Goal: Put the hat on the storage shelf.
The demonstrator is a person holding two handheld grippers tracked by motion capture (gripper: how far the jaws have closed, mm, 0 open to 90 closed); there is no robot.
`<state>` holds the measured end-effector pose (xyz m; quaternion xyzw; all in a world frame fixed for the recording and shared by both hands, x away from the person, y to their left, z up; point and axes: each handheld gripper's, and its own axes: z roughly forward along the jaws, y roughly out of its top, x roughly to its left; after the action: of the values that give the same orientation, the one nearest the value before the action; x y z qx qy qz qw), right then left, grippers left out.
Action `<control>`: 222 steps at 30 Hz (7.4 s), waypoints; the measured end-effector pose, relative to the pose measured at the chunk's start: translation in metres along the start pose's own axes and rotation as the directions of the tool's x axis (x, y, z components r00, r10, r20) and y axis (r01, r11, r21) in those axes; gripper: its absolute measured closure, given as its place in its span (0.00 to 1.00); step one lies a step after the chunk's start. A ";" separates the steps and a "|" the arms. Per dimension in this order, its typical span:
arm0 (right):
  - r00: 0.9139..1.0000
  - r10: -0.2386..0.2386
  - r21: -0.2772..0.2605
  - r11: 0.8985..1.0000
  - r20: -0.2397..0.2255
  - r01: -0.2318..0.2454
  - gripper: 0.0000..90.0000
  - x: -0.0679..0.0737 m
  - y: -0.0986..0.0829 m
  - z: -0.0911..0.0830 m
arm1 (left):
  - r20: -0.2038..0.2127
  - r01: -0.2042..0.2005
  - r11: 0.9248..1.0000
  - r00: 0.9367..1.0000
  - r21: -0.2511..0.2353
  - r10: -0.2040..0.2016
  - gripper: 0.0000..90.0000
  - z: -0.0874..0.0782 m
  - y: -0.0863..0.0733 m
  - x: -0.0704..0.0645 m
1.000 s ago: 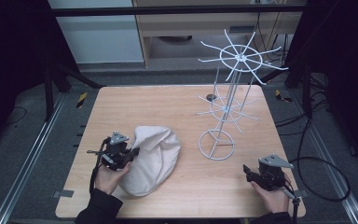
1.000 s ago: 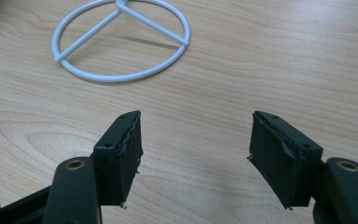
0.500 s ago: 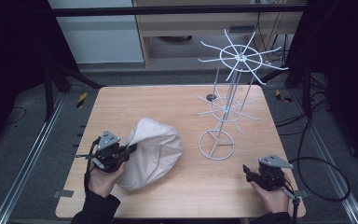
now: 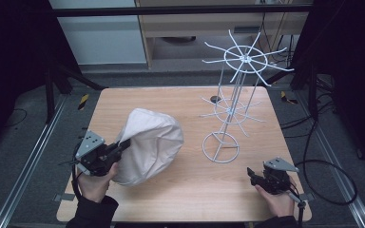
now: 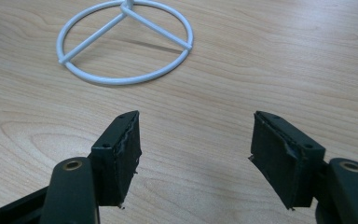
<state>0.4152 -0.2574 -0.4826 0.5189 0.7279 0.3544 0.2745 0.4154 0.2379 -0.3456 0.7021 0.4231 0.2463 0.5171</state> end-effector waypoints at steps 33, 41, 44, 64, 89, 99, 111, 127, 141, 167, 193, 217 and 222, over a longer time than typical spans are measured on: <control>1.000 -0.003 -0.007 1.000 -0.005 0.003 0.37 0.002 -0.001 0.001 | 0.061 0.021 0.955 0.998 -0.296 -0.003 0.98 -0.041 0.039 -0.014; 1.000 -0.002 -0.007 1.000 -0.006 0.002 0.37 0.001 -0.001 0.001 | 0.089 0.052 0.935 0.996 -0.351 -0.021 0.98 -0.037 0.047 -0.016; 1.000 -0.006 -0.008 1.000 -0.005 0.006 0.37 0.001 -0.001 0.001 | 0.105 0.068 0.925 0.994 -0.374 -0.031 0.98 -0.034 0.051 -0.016; 1.000 -0.011 -0.016 1.000 -0.010 0.011 0.37 0.001 -0.001 0.001 | 0.209 0.155 0.851 0.976 -0.502 -0.055 0.98 -0.020 0.086 -0.033; 1.000 -0.016 -0.020 1.000 -0.009 0.016 0.37 -0.001 -0.002 0.002 | 0.262 0.233 0.811 0.960 -0.536 -0.103 0.98 0.016 0.123 -0.042; 1.000 -0.013 -0.018 1.000 -0.013 0.013 0.37 -0.001 -0.002 0.002 | 0.271 0.221 0.842 0.958 -0.492 -0.093 0.98 0.039 0.120 -0.050; 1.000 -0.014 -0.014 1.000 -0.015 0.013 0.37 0.000 -0.002 0.002 | 0.267 0.182 0.892 0.961 -0.413 -0.073 0.98 0.055 0.106 -0.043; 1.000 -0.014 -0.008 1.000 -0.013 0.014 0.37 0.001 -0.002 0.002 | 0.231 0.092 0.947 0.973 -0.306 -0.020 0.98 0.071 0.089 -0.041; 1.000 -0.019 -0.010 1.000 -0.014 0.018 0.37 0.000 -0.002 0.003 | 0.243 0.059 0.968 0.970 -0.245 0.002 0.97 0.085 0.078 -0.045; 1.000 -0.019 -0.011 1.000 -0.016 0.019 0.37 0.000 -0.002 0.003 | 0.248 0.014 0.986 0.968 -0.165 0.028 0.96 0.105 0.071 -0.059; 1.000 -0.018 -0.009 1.000 -0.017 0.018 0.37 0.000 -0.002 0.003 | 0.246 -0.018 0.992 0.968 -0.125 0.048 0.76 0.115 0.066 -0.063; 1.000 -0.010 -0.006 1.000 -0.013 0.010 0.36 0.001 -0.002 0.003 | 0.181 -0.091 0.991 0.978 -0.101 0.108 0.48 0.057 0.039 -0.031; 1.000 -0.003 -0.003 1.000 -0.014 0.003 0.35 0.001 -0.002 0.003 | 0.137 -0.105 0.993 0.984 -0.054 0.112 0.43 0.049 0.025 -0.019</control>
<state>0.4157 -0.2564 -0.4860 0.5150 0.7300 0.3587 0.2704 0.4522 0.1940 -0.3378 0.7275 0.3410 0.2339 0.5474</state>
